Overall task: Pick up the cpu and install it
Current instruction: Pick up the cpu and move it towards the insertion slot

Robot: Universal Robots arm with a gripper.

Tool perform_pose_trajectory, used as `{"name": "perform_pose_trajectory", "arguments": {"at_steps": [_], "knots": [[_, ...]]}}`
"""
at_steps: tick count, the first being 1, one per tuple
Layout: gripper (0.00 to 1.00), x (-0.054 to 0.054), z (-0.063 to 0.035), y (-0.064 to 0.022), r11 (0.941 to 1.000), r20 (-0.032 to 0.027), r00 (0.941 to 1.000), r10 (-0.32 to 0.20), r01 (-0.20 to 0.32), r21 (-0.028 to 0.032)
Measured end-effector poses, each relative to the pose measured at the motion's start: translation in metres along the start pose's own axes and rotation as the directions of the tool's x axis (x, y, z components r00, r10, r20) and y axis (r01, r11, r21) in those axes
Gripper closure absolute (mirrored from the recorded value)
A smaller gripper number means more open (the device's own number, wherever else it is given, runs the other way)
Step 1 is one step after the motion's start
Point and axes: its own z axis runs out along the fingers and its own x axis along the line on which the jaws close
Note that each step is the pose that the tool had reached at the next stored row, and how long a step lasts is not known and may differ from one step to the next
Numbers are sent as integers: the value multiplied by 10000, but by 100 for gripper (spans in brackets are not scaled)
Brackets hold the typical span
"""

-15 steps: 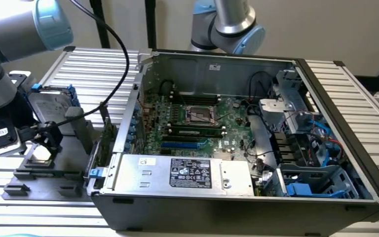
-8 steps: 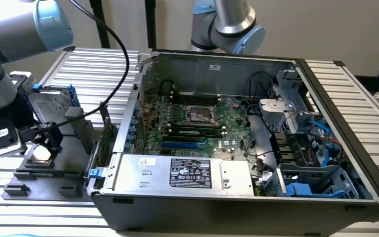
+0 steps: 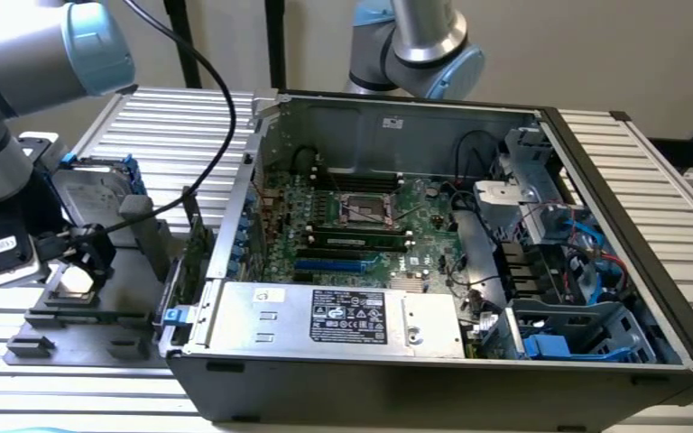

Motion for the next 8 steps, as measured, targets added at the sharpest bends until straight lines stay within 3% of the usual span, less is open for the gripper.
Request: {"name": "perform_pose_trajectory", "arguments": {"at_steps": [8], "knots": [[21,23,46,1,10000,2,10000,62,-62,-31]]}}
